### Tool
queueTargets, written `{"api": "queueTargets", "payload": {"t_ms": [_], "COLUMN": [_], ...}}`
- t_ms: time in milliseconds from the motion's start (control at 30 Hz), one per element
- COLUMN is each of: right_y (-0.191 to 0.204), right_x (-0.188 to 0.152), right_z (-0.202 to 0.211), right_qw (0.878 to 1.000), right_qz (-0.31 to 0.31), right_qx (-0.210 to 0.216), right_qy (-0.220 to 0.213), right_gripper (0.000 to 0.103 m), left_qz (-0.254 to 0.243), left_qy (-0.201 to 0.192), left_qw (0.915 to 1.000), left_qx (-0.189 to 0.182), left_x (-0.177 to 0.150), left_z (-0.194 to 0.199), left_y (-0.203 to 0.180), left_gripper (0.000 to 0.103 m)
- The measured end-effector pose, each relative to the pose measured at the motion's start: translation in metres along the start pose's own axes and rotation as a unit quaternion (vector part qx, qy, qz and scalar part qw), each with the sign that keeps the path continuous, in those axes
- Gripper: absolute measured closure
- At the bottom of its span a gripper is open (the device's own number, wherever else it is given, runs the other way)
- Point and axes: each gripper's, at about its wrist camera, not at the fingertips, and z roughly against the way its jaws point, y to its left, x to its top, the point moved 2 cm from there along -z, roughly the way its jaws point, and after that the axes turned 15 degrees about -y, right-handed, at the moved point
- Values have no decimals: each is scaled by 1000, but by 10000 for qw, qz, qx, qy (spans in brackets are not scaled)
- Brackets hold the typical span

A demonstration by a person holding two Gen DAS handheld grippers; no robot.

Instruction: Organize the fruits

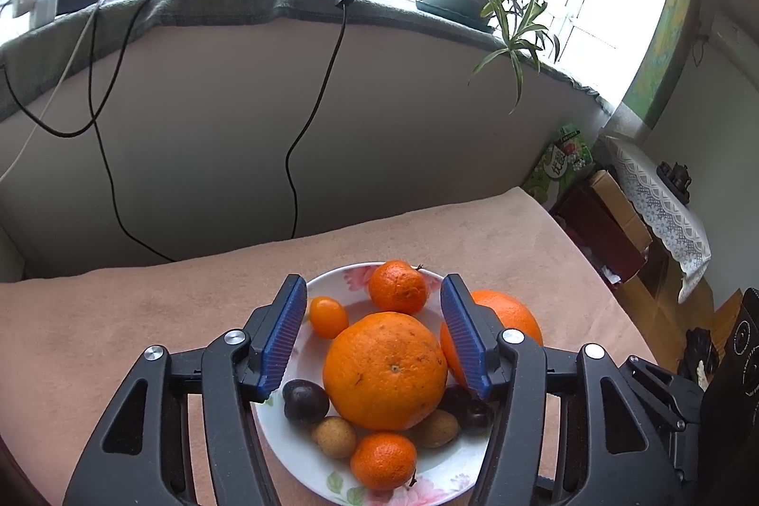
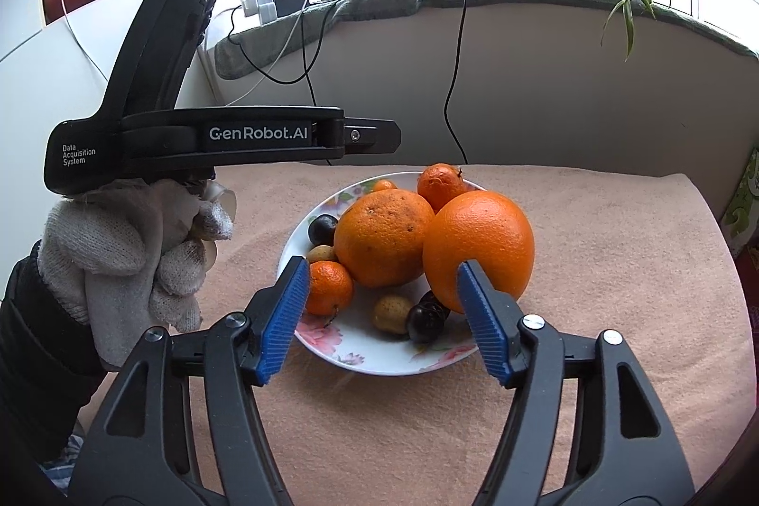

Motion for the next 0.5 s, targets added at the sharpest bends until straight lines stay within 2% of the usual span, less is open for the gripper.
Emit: {"api": "queueTargets", "payload": {"t_ms": [333,500], "right_y": [8,10], "right_x": [5,8], "right_z": [15,23], "right_qw": [9998,9996], "right_qz": [113,165], "right_qx": [-34,-117], "right_qy": [-143,-219], "right_gripper": [22,15], "left_qz": [-71,-21], "left_qy": [-193,-318], "left_qw": [9997,9993], "left_qx": [135,218], "left_x": [4,4], "left_z": [22,37], "left_y": [-8,-8], "left_gripper": [33,32]}}
